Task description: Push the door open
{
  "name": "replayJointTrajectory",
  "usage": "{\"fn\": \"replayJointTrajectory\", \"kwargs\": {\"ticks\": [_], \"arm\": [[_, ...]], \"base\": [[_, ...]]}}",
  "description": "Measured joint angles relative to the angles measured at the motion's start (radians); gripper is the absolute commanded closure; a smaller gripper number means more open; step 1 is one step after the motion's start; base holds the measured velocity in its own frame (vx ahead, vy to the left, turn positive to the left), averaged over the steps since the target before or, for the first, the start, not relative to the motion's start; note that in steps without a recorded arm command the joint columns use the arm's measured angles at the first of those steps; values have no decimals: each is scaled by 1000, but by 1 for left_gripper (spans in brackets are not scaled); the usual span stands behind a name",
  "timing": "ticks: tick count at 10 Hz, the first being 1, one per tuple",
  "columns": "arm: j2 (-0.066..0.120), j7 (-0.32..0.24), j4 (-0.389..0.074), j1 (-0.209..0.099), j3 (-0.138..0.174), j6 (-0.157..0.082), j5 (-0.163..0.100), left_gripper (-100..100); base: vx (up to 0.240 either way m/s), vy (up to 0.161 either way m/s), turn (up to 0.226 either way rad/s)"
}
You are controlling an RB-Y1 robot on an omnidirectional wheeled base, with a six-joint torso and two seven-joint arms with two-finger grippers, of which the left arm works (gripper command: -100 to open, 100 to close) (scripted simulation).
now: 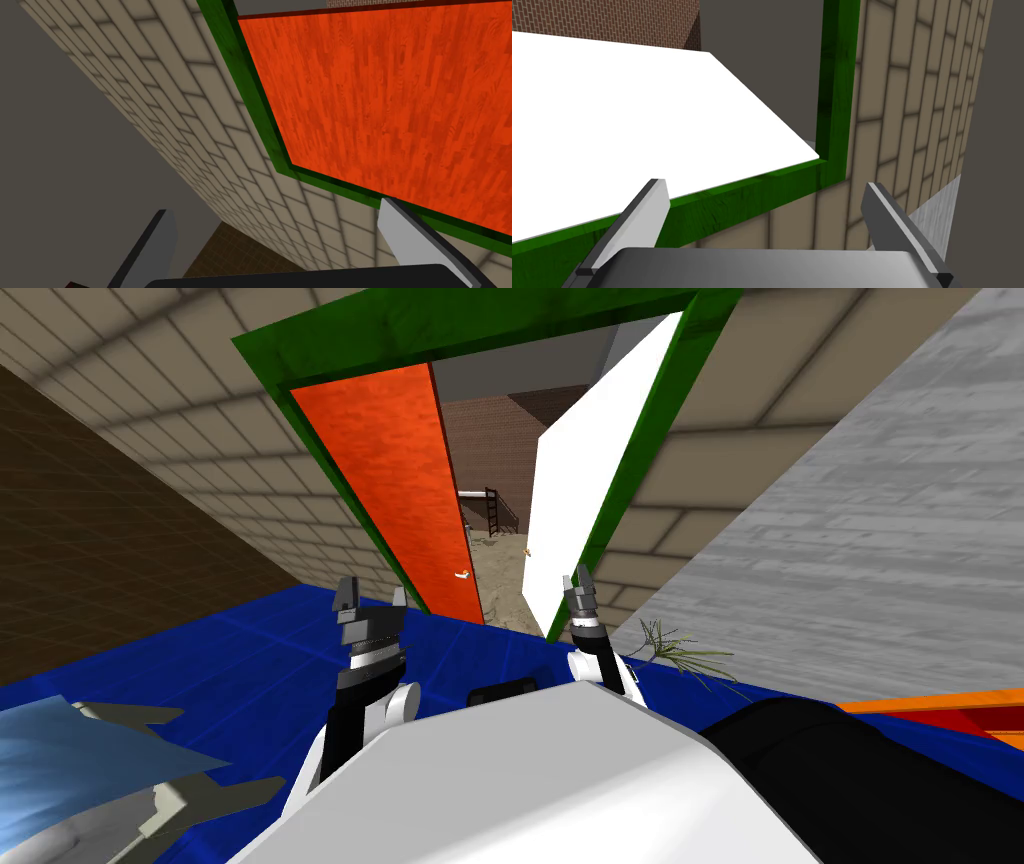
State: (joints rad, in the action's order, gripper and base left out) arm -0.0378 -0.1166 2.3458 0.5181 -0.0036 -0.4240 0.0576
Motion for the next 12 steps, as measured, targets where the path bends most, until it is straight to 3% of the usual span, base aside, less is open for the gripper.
{"fn": "replayJointTrajectory", "kwargs": {"ticks": [3, 7, 12], "arm": [[15, 2, -65, -7, -7, -25, -1, -100], [35, 6, -143, -33, -16, -31, 0, -100], [59, 10, -289, -68, -30, -68, -1, -100]], "base": [[92, 55, -52], [94, 60, -45], [95, 69, -56]]}}
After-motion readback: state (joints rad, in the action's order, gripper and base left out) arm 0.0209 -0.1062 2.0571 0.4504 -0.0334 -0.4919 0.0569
